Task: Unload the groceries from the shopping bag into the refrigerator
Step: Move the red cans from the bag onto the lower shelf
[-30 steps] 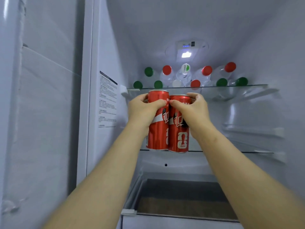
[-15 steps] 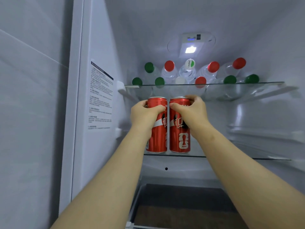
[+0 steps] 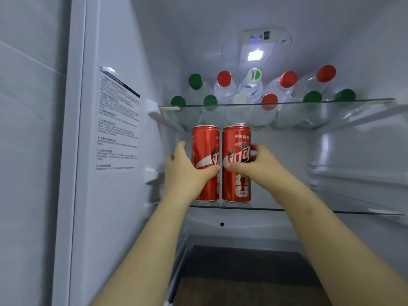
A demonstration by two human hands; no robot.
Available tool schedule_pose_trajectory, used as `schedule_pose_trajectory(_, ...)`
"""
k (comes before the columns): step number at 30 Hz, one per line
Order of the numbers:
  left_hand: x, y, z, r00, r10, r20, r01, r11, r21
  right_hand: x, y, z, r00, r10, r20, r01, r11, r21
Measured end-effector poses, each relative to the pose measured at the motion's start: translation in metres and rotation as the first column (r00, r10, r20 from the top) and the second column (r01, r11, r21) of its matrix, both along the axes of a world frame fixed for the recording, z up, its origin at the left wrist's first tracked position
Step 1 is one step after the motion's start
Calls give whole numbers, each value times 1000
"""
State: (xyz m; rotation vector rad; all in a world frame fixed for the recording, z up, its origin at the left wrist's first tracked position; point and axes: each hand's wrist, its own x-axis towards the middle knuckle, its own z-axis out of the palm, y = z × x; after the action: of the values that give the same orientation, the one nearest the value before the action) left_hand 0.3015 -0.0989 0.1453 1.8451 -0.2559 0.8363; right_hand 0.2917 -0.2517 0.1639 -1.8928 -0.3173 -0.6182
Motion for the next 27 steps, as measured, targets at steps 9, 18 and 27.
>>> schedule_pose_trajectory(9,8,-2,0,1000,25,-17,-23,994,111,16,-3,1,992,-24,-127,5,990,-143)
schedule_pose_trajectory(18,51,-10,22,973,160,-164,-97,936,338,58,0,22,967,-127,-219,54,949,-312)
schedule_pose_trajectory(27,113,-20,40,929,314,-194,-156,810,565,121,5,33,918,-229,-322,115,934,-337)
